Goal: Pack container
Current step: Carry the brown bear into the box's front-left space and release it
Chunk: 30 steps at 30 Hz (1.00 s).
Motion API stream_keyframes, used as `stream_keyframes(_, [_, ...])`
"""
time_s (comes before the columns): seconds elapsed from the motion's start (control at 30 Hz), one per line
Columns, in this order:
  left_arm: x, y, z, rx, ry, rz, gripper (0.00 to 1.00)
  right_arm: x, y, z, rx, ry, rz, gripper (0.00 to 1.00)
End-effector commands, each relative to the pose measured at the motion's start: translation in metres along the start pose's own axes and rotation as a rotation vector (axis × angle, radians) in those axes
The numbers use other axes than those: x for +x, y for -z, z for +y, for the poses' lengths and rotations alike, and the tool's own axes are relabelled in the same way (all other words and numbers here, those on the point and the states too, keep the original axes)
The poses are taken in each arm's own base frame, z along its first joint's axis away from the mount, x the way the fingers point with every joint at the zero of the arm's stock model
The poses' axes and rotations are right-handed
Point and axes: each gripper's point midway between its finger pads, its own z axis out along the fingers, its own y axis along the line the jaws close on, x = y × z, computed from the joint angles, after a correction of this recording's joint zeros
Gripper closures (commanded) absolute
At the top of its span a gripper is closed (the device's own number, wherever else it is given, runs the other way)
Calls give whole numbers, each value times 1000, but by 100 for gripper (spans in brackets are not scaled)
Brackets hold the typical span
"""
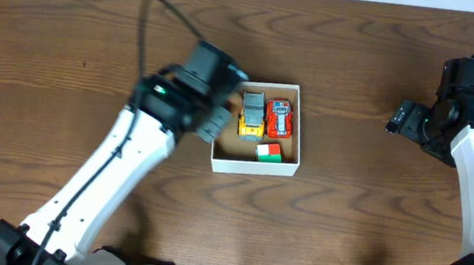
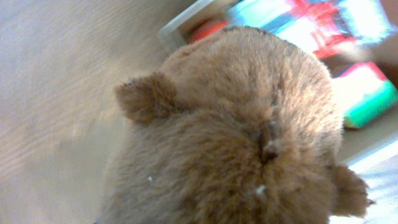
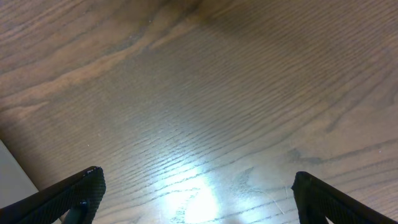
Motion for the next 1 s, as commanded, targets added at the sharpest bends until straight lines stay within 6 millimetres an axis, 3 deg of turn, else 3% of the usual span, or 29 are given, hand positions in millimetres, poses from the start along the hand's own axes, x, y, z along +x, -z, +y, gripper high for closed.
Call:
stream_keyframes(0.0, [-13,1,-32,31,-189,-39,94,0,0,-2,11,11,-3,1])
stream_keyframes(0.13, [-22,-13,-54,54,-246,-45,94,0,0,-2,11,11,-3,1])
stream_keyframes(0.53, [0,-74,-64,81,-274,135,94,2,0,-3,14,12,4,1])
stream_keyframes(0.97, [21,-101,-68,95,-288,237,94,2,0,-3,14,12,4,1])
